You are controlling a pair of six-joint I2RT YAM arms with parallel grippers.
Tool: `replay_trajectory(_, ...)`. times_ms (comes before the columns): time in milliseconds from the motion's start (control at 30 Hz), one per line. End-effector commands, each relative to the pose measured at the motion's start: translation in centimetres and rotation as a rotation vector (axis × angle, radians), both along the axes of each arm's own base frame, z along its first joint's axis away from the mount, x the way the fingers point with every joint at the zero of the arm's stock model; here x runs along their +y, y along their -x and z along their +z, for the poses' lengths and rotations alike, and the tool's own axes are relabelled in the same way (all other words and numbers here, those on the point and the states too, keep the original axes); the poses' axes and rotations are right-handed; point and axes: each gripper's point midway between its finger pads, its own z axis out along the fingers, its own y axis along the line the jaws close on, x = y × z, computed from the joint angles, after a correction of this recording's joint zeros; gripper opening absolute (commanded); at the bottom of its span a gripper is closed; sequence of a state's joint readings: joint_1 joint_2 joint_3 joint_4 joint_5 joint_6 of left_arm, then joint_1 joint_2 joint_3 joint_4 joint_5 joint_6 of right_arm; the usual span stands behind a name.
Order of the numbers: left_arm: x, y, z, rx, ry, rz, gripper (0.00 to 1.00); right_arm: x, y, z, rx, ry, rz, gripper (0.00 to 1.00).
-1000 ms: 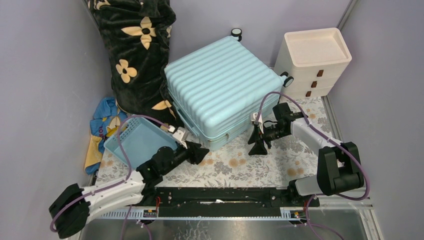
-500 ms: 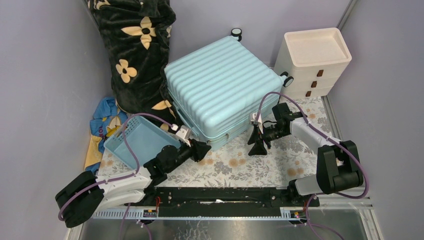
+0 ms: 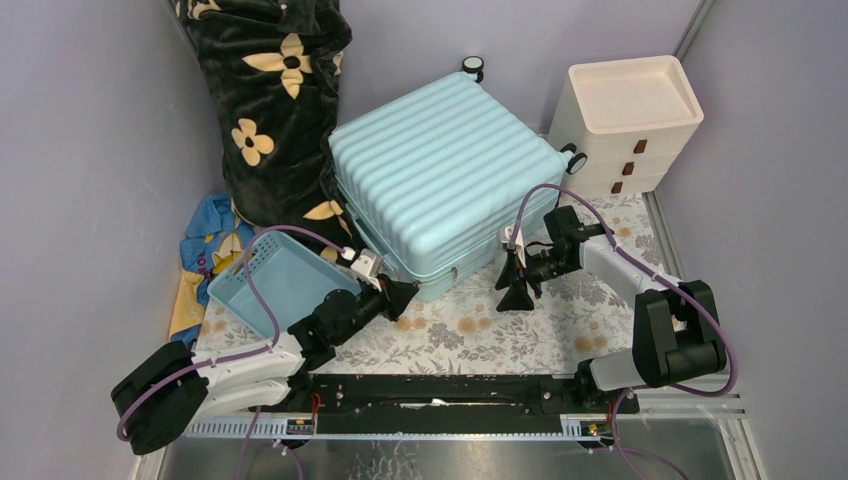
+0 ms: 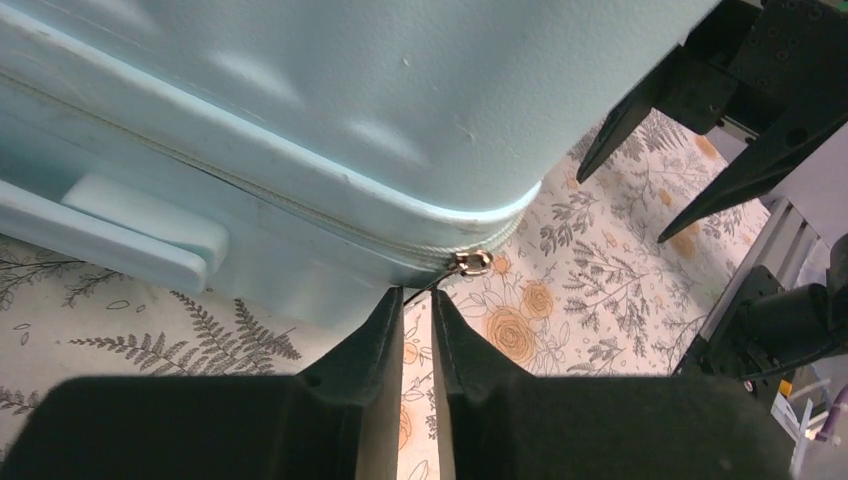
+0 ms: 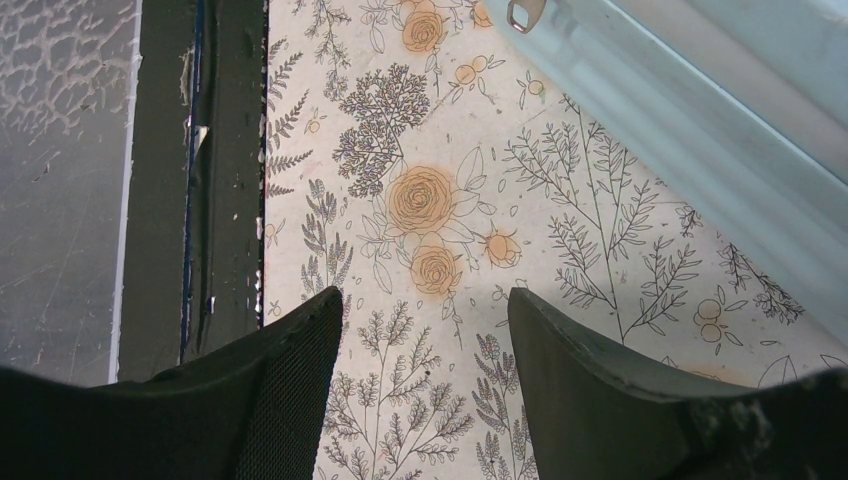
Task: Open, take out, and arrange the luggage
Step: Unzip the luggage at the center of the board.
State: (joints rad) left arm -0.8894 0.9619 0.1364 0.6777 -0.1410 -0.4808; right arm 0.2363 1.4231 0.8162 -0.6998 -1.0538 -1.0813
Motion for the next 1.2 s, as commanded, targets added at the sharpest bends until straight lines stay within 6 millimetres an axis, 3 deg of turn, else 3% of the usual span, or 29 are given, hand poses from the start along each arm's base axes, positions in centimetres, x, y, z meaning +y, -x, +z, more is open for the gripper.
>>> replay_trajectory(0, -0.4, -0.9, 2.9, -0.062, 0.063, 0.02, 0.16, 0.3, -0.5, 0.8, -0.035, -0.002, 0.022, 0.69)
replay_trajectory(200, -0.4, -0.9, 3.0, -0.071, 0.045, 0.012, 0.02, 0.3, -0.4, 0.8, -0.032, -0.001, 0.024, 0.69)
replay_trajectory(400, -0.7, -0.4, 3.6, -0.099, 0.049, -0.023, 0.0, 0.3, -0.5, 0.7, -0.033, 0.0, 0.024, 0.69)
replay_trajectory(567, -0.9, 0.1, 4.0, -0.111, 0.082, -0.052, 0.16, 0.3, -0.5, 0.7, -0.035, 0.002, 0.024, 0.69)
replay_trajectory(800, -1.2, 0.1, 3.7, -0.087, 0.09, -0.052, 0.2, 0.3, -0.5, 0.7, -0.038, 0.004, 0.023, 0.69)
replay_trajectory(967, -1.5, 0.0, 3.7, -0.082, 0.094, -0.058, 0.13, 0.3, -0.5, 0.7, -0.036, 0.004, 0.024, 0.69)
replay_trajectory(1100, -1.7, 0.3, 4.0, -0.097, 0.105, -0.079, 0.01, 0.3, -0.5, 0.7, -0.036, 0.004, 0.024, 0.69)
replay_trajectory(1167, -1.7, 0.5, 4.2, -0.107, 0.11, -0.09, 0.0, 0.3, -0.5, 0.7, -0.037, 0.004, 0.024, 0.69)
